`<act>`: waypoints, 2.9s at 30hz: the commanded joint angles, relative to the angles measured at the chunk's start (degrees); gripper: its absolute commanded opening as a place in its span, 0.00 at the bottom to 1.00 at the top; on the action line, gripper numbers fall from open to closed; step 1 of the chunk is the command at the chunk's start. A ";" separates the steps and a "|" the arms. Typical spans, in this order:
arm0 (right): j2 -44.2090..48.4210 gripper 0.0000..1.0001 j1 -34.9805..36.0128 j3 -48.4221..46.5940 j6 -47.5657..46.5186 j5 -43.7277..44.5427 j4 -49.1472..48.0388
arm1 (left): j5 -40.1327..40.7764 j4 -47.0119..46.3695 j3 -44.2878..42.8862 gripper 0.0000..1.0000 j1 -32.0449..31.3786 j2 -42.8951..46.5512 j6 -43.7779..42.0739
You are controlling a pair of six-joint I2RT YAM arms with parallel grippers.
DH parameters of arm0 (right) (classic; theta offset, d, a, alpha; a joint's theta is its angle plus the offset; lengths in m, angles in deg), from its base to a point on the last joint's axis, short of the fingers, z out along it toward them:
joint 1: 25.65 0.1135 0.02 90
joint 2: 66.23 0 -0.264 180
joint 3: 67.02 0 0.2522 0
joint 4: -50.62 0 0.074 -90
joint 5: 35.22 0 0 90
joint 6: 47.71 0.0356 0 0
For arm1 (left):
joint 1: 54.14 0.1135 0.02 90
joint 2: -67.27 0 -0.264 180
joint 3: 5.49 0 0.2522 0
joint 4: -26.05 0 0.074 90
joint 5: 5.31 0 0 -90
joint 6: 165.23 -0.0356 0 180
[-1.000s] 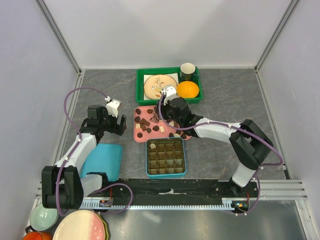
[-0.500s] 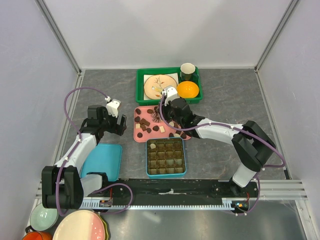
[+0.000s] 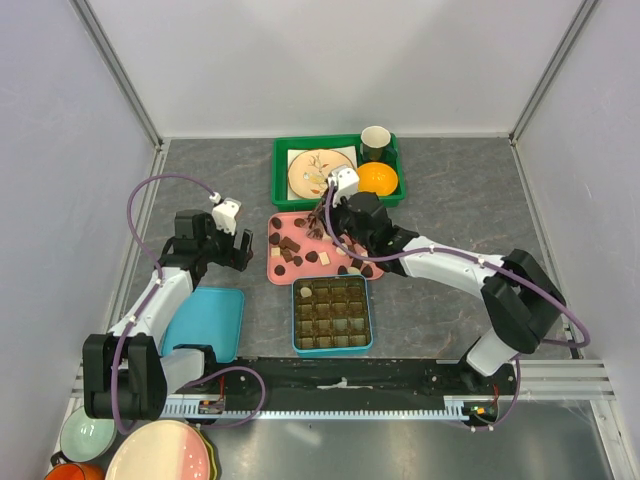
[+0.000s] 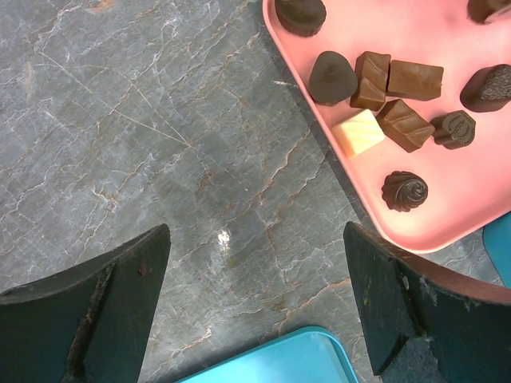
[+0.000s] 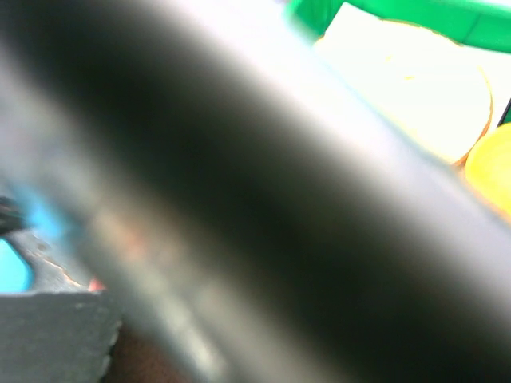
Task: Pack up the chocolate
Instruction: Pick up the fake chocolate from the plate, then place the fake chocolate in the packing box.
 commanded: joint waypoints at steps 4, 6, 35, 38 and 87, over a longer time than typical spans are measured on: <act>6.15 0.22 0.07 -4.27 4.12 -1.11 -0.43 | -2.17 0.79 -1.23 0.96 0.20 1.16 -1.13; 7.56 0.21 0.07 -4.97 5.96 -1.55 1.07 | -1.99 1.06 -1.41 0.96 0.20 1.33 -1.30; 29.45 0.21 7.72 7.68 14.84 -1.82 25.43 | -4.10 2.82 -2.64 0.96 0.20 2.74 -0.86; 27.35 0.21 7.98 7.16 15.28 -1.20 23.58 | -4.10 3.17 -2.72 0.96 0.20 3.35 -1.30; 15.04 0.36 7.02 -4.45 5.35 13.21 16.83 | -4.80 4.22 -2.20 0.96 0.20 4.76 -2.54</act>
